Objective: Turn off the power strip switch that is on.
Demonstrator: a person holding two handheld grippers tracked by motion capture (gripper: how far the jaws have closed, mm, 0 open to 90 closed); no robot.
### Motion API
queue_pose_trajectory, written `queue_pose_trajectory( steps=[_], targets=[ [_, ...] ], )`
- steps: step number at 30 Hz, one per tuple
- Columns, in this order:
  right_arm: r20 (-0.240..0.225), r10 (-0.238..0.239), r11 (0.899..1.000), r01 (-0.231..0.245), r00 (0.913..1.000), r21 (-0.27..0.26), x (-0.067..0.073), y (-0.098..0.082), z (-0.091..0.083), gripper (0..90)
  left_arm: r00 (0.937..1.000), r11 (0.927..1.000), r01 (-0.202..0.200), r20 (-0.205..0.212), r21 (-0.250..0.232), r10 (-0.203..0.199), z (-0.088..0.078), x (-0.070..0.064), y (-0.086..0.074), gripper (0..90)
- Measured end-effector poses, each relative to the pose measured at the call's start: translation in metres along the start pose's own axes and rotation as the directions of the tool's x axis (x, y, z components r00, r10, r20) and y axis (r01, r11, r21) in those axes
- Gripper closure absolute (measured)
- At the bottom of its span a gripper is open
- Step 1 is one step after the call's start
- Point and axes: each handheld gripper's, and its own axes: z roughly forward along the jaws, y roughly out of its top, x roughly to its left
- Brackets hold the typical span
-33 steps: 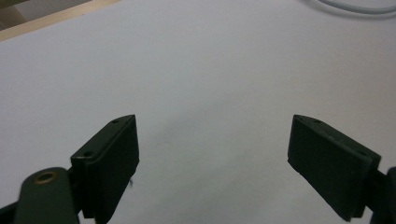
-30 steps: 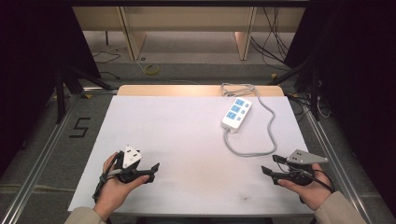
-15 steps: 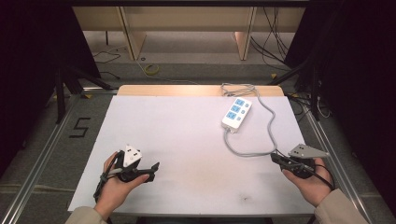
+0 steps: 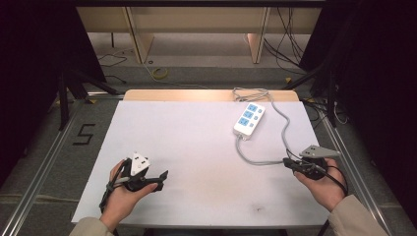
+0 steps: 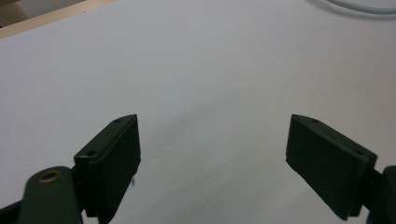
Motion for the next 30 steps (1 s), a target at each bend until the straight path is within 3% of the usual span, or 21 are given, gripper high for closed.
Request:
queue_pose_trajectory(
  steps=[30],
  targets=[
    [0.014, 0.022, 0.998, -0.023, 0.9996, 0.05, -0.01, 0.023, 0.017, 90.0, 0.9996, 0.9996, -0.027, -0.002, 0.003, 0.027, 0.002, -0.002, 0.001, 17.5]
  ],
)
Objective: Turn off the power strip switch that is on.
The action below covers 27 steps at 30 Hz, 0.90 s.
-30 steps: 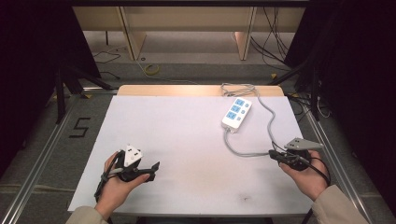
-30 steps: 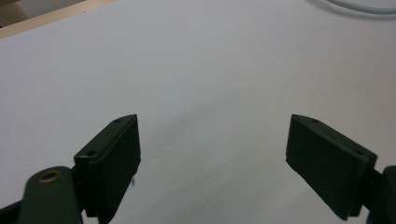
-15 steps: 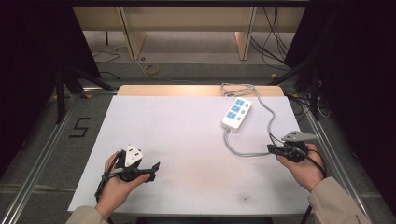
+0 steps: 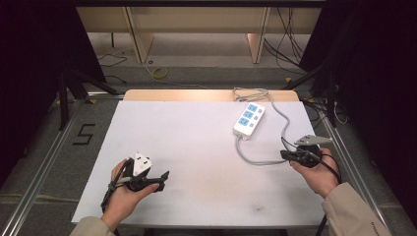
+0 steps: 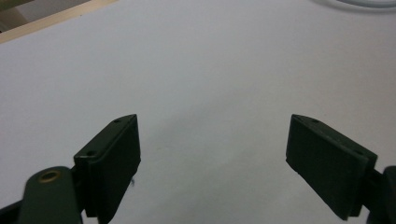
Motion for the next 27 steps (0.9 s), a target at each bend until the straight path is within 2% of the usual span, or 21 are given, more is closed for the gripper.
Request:
queue_pose_trajectory(
  steps=[19, 27],
  targets=[
    [0.002, 0.001, 1.0, -0.001, 1.0, 0.023, -0.001, 0.014, 0.008, 90.0, 1.0, 1.0, -0.003, 0.0, 0.002, 0.003, 0.001, -0.001, 0.0, 17.5],
    [0.009, 0.004, 1.0, -0.004, 1.0, 0.017, -0.003, 0.021, 0.01, 90.0, 1.0, 1.0, 0.0, 0.0, 0.001, 0.0, 0.001, -0.001, 0.0, 17.5]
  ],
)
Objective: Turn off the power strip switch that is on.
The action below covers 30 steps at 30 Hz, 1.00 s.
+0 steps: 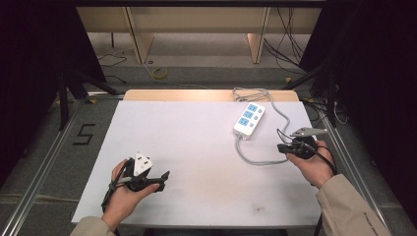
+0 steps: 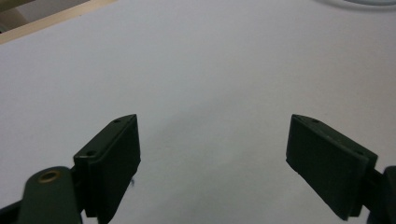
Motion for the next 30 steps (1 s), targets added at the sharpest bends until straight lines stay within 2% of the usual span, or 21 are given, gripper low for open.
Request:
queue_pose_trajectory(
  steps=[9, 15, 30],
  targets=[
    [-0.001, 0.009, 1.0, -0.009, 1.0, -0.001, -0.002, 0.007, 0.003, 90.0, 0.9998, 0.9998, -0.019, -0.005, 0.005, 0.019, 0.0, 0.0, 0.0, 16.6],
    [-0.002, 0.021, 1.0, -0.021, 0.9998, 0.001, -0.003, 0.01, 0.005, 90.0, 0.9998, 0.9998, -0.017, -0.005, 0.006, 0.017, 0.001, 0.0, 0.0, 16.5],
    [-0.007, 0.019, 1.0, -0.019, 0.9998, 0.009, -0.003, 0.018, 0.01, 90.0, 0.9998, 0.9997, -0.02, -0.001, 0.011, 0.02, 0.001, -0.001, 0.0, 16.5]
  ],
)
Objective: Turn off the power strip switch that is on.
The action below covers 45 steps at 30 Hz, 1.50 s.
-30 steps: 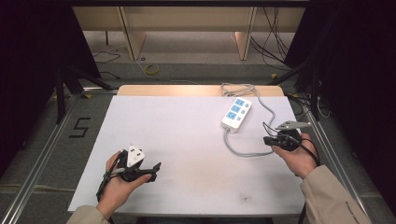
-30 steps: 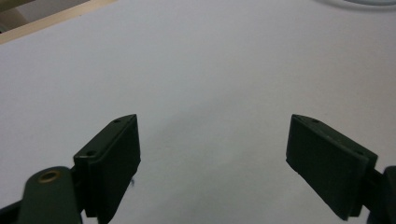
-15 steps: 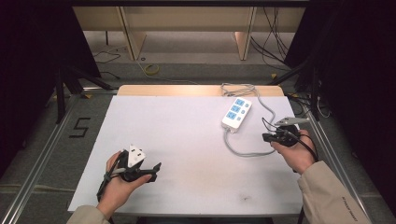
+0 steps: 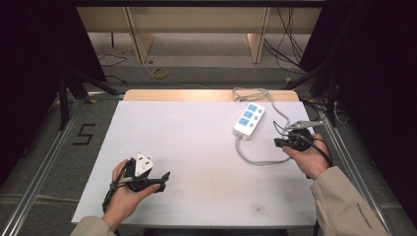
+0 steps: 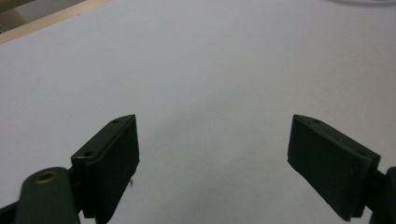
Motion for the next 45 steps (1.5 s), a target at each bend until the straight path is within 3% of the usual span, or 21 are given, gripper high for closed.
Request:
queue_pose_trajectory(
  steps=[45],
  targets=[
    [0.013, 0.009, 1.0, -0.009, 0.9999, 0.011, -0.007, 0.024, 0.014, 90.0, 1.0, 1.0, 0.003, -0.001, -0.005, -0.003, 0.0, 0.0, 0.0, 16.6]
  ],
)
